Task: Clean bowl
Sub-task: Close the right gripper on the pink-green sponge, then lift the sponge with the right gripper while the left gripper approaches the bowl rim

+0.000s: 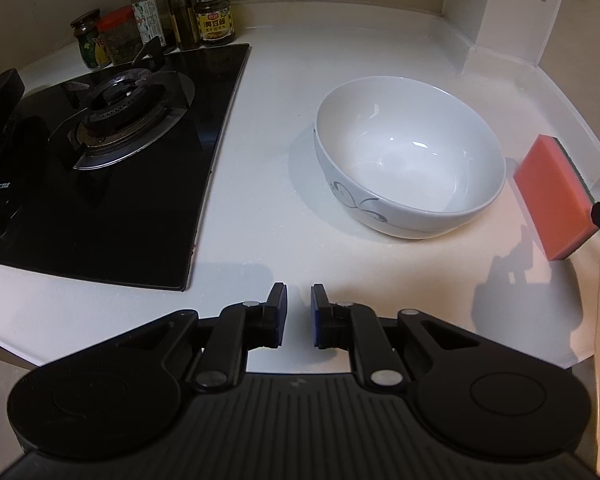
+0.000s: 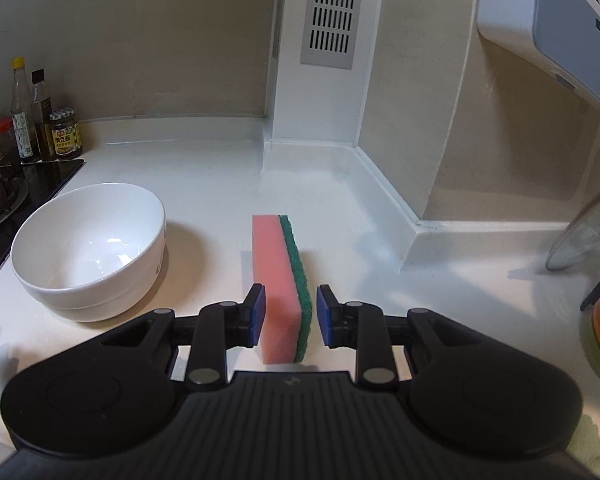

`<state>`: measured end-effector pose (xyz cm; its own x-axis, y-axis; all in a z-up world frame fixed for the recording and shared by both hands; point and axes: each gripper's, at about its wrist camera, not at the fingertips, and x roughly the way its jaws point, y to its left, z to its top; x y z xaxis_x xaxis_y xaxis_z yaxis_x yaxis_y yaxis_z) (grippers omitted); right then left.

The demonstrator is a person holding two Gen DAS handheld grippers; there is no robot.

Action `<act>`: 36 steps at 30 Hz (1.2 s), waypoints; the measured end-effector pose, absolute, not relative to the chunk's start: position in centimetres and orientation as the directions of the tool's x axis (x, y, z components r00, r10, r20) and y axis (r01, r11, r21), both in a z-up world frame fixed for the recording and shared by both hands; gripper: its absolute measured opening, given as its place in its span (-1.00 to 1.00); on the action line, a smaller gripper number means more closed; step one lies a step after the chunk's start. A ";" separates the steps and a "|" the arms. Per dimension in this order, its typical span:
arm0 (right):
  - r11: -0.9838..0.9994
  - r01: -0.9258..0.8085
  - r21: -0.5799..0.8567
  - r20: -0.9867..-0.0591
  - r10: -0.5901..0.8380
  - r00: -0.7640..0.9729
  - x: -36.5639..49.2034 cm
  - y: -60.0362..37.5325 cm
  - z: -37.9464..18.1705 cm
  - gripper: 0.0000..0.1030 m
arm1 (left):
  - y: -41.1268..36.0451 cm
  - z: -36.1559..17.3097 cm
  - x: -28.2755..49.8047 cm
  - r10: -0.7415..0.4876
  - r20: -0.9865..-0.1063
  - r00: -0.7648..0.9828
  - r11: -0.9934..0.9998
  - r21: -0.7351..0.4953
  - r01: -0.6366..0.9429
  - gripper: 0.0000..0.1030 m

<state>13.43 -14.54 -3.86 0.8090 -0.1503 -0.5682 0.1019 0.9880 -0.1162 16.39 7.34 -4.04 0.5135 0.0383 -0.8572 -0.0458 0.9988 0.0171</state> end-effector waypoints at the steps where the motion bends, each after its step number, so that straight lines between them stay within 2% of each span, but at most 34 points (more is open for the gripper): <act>1: 0.988 0.093 -0.120 -0.571 -0.145 0.808 13.7 -14.5 -3.9 -0.54 | 7.4 -4.0 16.4 0.039 -0.857 0.513 0.999 0.017 -0.049 -0.73; 19: 0.989 0.012 -0.149 -0.597 -0.099 0.796 15.6 -15.0 -5.2 -0.53 | 7.5 -4.2 17.3 0.041 -0.861 0.506 0.998 0.016 -0.054 -0.73; 24: 0.974 0.000 -0.228 -0.588 -0.138 0.797 15.5 -14.0 -5.7 -0.53 | 7.6 -4.3 17.8 0.036 -0.862 0.505 0.999 0.012 -0.051 -0.73; 28: 0.982 0.014 -0.189 -0.672 -0.139 0.727 16.7 -14.1 -5.6 -0.45 | 7.6 -4.3 18.2 0.030 -0.863 0.505 0.999 0.009 -0.044 -0.73; 30: 0.995 0.047 -0.089 -0.766 -0.098 0.635 18.1 -15.4 -5.9 -0.45 | 7.7 -4.3 18.5 0.027 -0.862 0.505 0.999 0.006 -0.044 -0.73; 36: 0.994 0.037 -0.106 -0.733 -0.103 0.672 17.8 -15.8 -6.3 -0.49 | 8.3 -4.7 19.5 0.023 -0.867 0.498 0.999 -0.002 -0.050 -0.73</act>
